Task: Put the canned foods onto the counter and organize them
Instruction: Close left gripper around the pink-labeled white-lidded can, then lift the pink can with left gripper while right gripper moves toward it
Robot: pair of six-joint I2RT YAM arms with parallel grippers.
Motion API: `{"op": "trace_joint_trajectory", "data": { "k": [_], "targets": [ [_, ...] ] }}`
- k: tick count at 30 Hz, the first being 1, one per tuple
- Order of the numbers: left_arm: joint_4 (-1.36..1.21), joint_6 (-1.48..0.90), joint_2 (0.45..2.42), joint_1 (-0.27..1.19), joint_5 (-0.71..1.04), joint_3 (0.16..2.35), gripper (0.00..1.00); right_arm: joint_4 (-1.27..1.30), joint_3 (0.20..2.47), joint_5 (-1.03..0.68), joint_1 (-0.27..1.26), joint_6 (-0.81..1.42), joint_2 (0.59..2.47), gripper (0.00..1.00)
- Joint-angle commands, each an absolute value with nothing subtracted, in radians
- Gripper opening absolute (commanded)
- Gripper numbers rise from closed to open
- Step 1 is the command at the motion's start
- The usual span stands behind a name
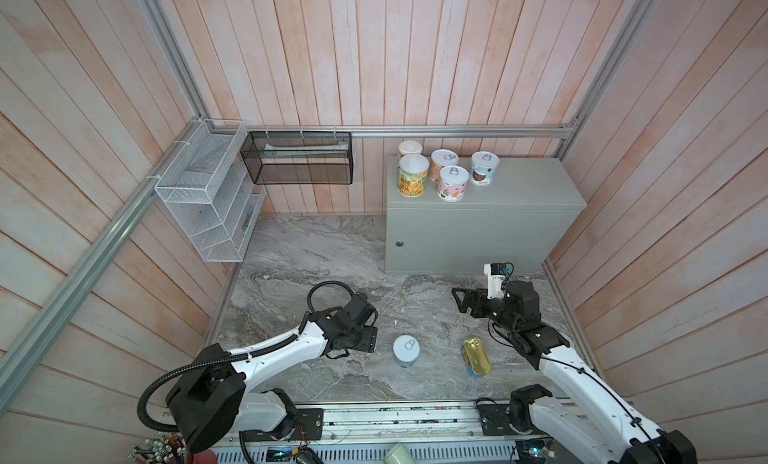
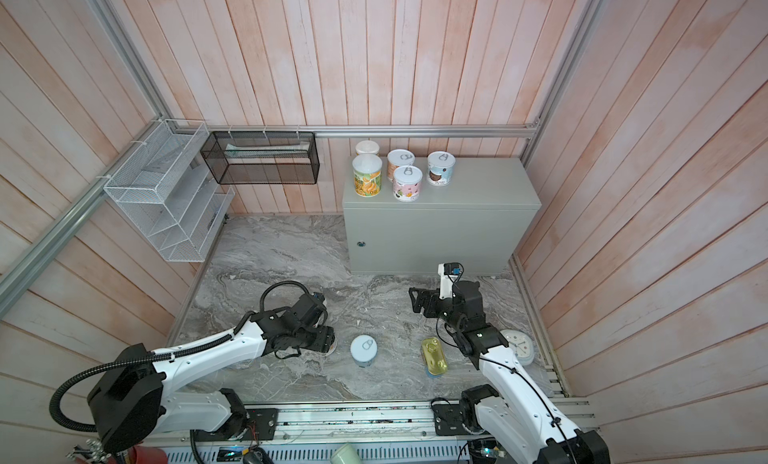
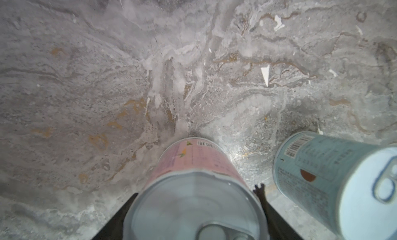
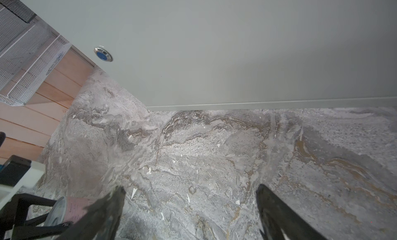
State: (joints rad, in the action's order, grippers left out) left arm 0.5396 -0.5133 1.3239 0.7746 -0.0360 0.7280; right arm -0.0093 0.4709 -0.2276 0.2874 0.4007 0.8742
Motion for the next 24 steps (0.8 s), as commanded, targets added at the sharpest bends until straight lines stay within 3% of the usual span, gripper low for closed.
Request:
{"op": "trace_joint_trajectory", "data": {
  "k": [1, 11, 19, 24],
  "targets": [
    [0.495, -0.466, 1.357, 0.741, -0.015, 0.731, 0.69, 0.036, 0.448, -0.294, 0.293, 0.404, 0.879, 0.95],
    [0.417, -0.371, 1.489, 0.693, 0.036, 0.785, 0.65, 0.14, 0.448, -0.498, 0.295, 0.419, 1.011, 0.95],
    [0.412, -0.34, 1.502, 0.663, 0.044, 0.798, 0.65, 0.134, 0.507, -0.478, 0.355, 0.395, 1.094, 0.95],
    [0.42, -0.327, 1.492, 0.649, 0.043, 0.805, 0.64, 0.167, 0.523, -0.56, 0.389, 0.379, 1.14, 0.95]
  ]
}}
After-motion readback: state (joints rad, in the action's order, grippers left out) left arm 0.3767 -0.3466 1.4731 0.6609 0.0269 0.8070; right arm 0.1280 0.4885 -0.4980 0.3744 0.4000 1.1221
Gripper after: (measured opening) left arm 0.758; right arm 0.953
